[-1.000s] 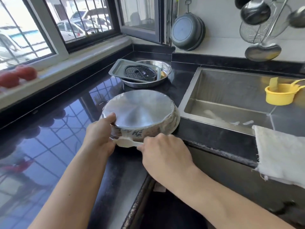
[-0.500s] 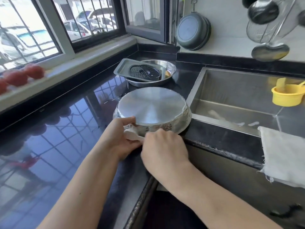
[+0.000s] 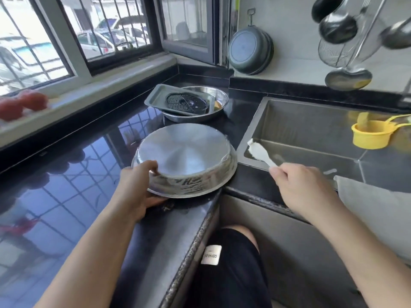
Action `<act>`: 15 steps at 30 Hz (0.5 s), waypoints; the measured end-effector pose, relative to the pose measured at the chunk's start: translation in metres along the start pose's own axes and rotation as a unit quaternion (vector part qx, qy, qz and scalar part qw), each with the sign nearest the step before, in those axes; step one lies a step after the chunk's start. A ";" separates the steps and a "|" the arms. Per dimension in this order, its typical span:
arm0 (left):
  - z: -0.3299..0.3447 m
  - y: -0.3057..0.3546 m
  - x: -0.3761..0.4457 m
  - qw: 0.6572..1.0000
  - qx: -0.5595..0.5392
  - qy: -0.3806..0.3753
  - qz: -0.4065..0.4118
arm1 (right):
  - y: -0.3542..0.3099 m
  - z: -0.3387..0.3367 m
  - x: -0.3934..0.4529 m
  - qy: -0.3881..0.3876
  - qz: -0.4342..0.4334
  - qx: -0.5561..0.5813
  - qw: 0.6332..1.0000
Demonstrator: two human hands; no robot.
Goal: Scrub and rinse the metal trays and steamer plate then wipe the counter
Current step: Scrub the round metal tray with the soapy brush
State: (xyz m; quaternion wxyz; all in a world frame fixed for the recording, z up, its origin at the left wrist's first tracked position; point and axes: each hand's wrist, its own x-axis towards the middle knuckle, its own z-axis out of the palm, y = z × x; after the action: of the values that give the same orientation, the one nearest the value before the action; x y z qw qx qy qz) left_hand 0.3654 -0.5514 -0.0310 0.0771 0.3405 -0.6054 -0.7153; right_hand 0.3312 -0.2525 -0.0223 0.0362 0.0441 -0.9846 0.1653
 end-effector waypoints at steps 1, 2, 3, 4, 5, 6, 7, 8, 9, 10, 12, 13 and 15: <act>-0.002 0.003 -0.001 0.999 0.032 0.009 0.017 | 0.004 -0.002 0.003 -0.012 0.001 -0.005 1.000; -0.004 0.005 -0.001 0.997 0.063 0.014 0.032 | 0.006 -0.003 0.005 -0.030 0.002 -0.020 0.999; -0.006 0.006 -0.002 0.995 0.090 0.018 0.042 | 0.008 -0.004 0.006 -0.046 0.003 -0.038 0.998; -0.007 0.008 -0.002 0.991 0.119 0.023 0.050 | 0.010 -0.003 0.006 -0.057 -0.001 -0.052 0.997; -0.008 0.009 -0.003 0.987 0.151 0.025 0.059 | 0.011 -0.002 0.008 -0.064 -0.011 -0.054 0.996; -0.007 0.012 -0.003 0.980 0.185 0.024 0.066 | 0.011 -0.002 0.008 -0.069 -0.025 -0.043 0.996; -0.006 0.014 -0.001 0.973 0.220 0.024 0.069 | 0.010 0.000 0.010 -0.076 -0.037 -0.023 0.996; -0.004 0.016 0.001 0.964 0.256 0.022 0.070 | 0.009 0.000 0.011 -0.082 -0.052 -0.002 0.995; -0.002 0.018 0.004 0.952 0.296 0.018 0.071 | 0.005 0.001 0.013 -0.088 -0.073 0.019 0.993; 0.000 0.020 0.008 0.940 0.333 0.013 0.074 | 0.001 0.001 0.014 -0.092 -0.099 0.039 0.990; 0.004 0.025 0.018 0.916 0.395 0.012 0.074 | -0.011 0.002 0.018 -0.086 -0.145 0.068 0.983; 0.005 0.025 0.025 0.900 0.429 0.018 0.076 | -0.015 0.003 0.021 -0.078 -0.156 0.071 0.982; 0.005 0.023 0.035 0.857 0.507 0.030 0.090 | -0.017 0.000 0.029 -0.070 -0.158 0.064 0.983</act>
State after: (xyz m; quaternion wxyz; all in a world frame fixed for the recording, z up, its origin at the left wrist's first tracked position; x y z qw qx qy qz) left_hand 0.3291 -0.5718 -0.0234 -0.0240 0.2981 -0.9094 -0.2893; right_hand 0.3044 -0.2711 -0.0144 -0.0099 0.2131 -0.9527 0.2166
